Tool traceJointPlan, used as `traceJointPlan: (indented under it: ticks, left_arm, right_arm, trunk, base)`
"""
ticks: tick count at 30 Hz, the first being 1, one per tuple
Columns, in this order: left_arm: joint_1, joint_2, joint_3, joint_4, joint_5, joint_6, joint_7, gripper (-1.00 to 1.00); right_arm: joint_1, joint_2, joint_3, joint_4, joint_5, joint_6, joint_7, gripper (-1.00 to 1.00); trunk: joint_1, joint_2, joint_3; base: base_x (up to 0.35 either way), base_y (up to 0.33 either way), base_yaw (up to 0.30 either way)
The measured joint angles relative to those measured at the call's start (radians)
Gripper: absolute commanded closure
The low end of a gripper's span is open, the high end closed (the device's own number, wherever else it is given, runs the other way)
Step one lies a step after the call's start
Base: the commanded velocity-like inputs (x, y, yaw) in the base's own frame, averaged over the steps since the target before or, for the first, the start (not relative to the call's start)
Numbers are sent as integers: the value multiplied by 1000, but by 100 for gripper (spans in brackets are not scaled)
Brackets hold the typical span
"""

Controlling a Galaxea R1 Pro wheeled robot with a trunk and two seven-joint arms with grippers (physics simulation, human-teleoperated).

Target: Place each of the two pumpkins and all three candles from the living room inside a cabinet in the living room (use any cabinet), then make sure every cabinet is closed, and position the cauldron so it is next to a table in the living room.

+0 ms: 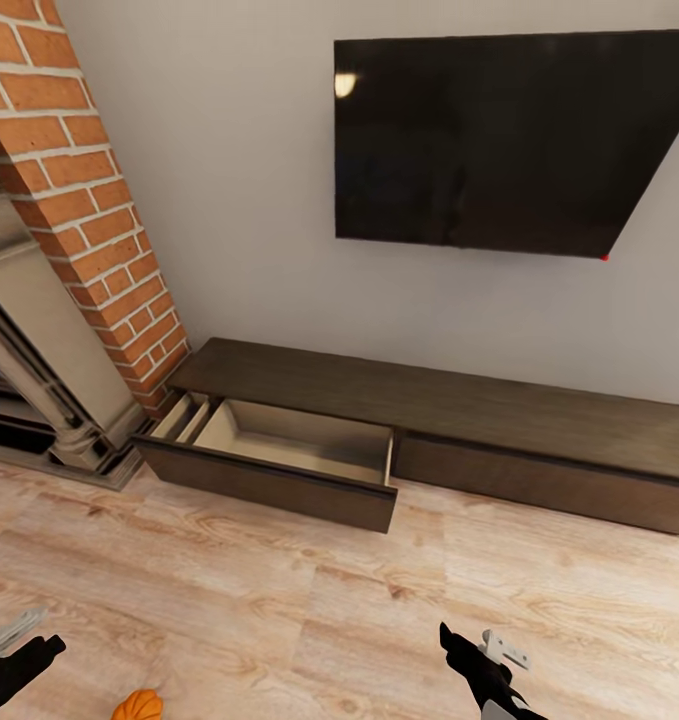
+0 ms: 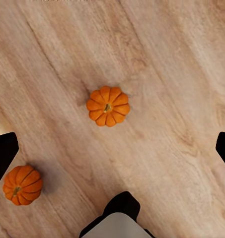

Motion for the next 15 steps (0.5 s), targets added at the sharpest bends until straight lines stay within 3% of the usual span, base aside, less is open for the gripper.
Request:
traceJointPlan:
  ticks: [11, 15]
  left_arm:
    - [0, 0, 2, 0, 1, 0, 0, -100]
    - [0, 0, 3, 0, 4, 0, 0, -100]
  right_arm:
    - [0, 0, 1, 0, 0, 2, -4, -100]
    - [0, 0, 1, 0, 2, 3, -34, -100]
  trunk:
    - [0, 0, 18]
    - [0, 0, 25]
  base:
    - [0, 0, 84]
    - [0, 0, 87]
